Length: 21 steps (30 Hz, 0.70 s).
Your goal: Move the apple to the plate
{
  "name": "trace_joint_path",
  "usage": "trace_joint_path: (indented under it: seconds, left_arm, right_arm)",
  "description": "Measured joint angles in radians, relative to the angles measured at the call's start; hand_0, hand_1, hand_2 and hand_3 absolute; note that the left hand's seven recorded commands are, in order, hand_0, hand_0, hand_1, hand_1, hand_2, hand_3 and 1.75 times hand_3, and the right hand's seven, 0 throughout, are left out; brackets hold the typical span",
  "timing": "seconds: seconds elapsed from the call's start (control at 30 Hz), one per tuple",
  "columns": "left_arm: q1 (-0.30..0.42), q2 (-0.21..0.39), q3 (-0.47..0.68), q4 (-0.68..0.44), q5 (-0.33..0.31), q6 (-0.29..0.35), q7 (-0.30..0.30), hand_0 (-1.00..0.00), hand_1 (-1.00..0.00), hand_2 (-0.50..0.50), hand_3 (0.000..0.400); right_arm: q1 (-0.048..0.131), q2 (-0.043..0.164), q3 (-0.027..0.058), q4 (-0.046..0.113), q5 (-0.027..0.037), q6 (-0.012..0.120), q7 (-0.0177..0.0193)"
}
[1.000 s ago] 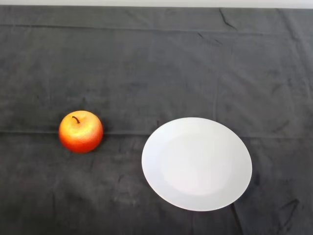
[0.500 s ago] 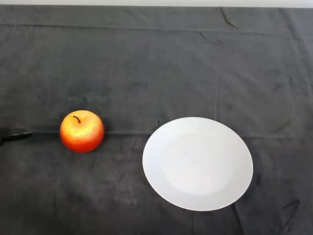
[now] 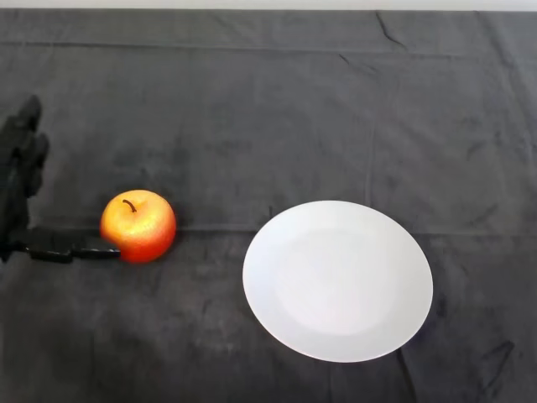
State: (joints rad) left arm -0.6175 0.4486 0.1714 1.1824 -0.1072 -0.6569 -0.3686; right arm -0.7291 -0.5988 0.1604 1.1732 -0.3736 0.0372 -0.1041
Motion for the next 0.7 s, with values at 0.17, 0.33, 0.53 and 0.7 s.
trace_joint_path:
  seconds: [0.17,0.33,0.53,0.7]
  left_arm:
    - [0.000,-0.015,-0.013,0.000,0.024,0.000,-0.003,0.00,0.00,0.00,0.000]
    - [0.000,-0.025,-0.048,0.000,0.053,0.000,-0.006,0.00,0.00,0.00,0.000]
    - [0.000,-0.052,-0.080,0.000,0.070,0.001,-0.007,0.00,0.00,0.00,0.000]
    - [-0.001,-0.061,-0.109,0.000,0.093,0.015,-0.009,0.00,0.00,0.00,0.000]
  right_arm:
    - [0.000,0.000,0.0000,0.000,0.0000,0.000,0.0000]
    - [0.000,0.000,0.0000,0.000,0.0000,0.000,0.0000]
    - [0.000,0.000,-0.0001,0.000,0.0000,0.000,0.0000]
    - [0.000,0.000,-0.0001,0.000,0.0000,0.000,0.0000]
